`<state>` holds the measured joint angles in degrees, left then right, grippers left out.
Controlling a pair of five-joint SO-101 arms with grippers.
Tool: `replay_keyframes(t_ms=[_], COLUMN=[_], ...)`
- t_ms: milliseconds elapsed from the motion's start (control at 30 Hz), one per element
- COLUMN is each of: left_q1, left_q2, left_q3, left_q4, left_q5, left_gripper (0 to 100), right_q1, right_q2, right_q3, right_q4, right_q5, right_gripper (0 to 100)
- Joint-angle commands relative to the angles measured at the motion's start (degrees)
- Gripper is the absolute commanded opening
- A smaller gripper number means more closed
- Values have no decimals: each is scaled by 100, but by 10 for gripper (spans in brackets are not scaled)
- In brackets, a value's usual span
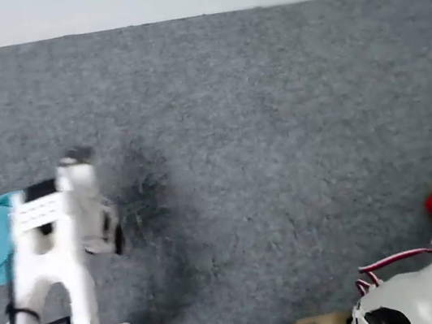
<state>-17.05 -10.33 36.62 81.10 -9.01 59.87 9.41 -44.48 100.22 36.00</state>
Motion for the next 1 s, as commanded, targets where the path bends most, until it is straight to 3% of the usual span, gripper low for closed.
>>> replay_keyframes(t_ms=[0,233,400,533,833,967], left_q1=[-1143,-2532,-3613,-4299,-4695,-4457], left_q2=[-229,545,2154,3525,6110,7086], left_q3=[-1490,-3301,-4040,-5376,-9156,-10352], left_q4=[316,554,-334,-176,1116,1996], left_q5=[-97,-492,-501,-501,-501,-818], left_gripper=[161,209,212,210,201,70], right_q1=[-462,-1209,-1516,-1481,-1481,-1481], right_q2=[-259,-778,-1138,-1297,-1314,-1288], right_q3=[633,2479,3516,3842,3956,3956], right_q4=[286,277,268,259,259,259], right_q5=[-281,-290,-264,-255,343,343], right_gripper=[329,329,329,329,329,329])
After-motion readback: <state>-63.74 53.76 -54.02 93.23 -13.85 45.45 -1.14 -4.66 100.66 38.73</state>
